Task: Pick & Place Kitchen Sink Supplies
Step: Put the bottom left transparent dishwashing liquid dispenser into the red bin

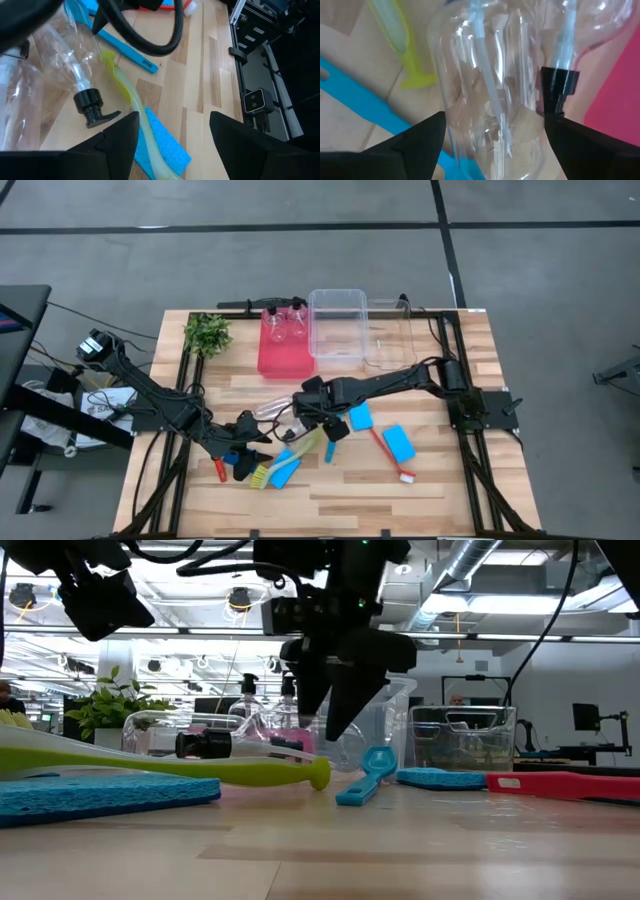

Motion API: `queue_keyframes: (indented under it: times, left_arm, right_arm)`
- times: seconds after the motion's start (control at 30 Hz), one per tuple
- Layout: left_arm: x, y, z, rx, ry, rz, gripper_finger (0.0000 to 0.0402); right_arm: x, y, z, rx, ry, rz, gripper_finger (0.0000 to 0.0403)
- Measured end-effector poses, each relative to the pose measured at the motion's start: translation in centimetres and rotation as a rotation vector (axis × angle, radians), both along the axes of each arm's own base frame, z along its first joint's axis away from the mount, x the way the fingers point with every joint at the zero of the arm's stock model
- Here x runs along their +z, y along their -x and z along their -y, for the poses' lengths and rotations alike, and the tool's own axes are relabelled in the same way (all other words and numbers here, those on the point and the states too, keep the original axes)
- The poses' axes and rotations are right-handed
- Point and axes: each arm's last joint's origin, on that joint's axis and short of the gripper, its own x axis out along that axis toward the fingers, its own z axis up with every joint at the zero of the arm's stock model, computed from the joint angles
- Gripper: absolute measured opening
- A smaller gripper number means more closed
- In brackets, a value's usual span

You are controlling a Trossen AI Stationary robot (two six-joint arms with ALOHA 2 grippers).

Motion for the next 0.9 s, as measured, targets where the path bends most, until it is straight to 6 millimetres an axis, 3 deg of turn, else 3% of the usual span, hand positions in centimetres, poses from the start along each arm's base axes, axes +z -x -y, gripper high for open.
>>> queue_keyframes:
  times: [0.3,0.9]
  left_arm:
    - [0.1,-0.1,0.0,0.0,0.007,0.009,0.0245]
    - [0.1,-0.1,0.1,-0.001,0.007,0.013,0.0245]
  right_arm:
    - [-2.7,-0.7,-1.3,0.022,0.026,-0.061,0.0328]
    - [-3.2,-1.1,-1.4,-0.028,-0.085,-0.024,0.035]
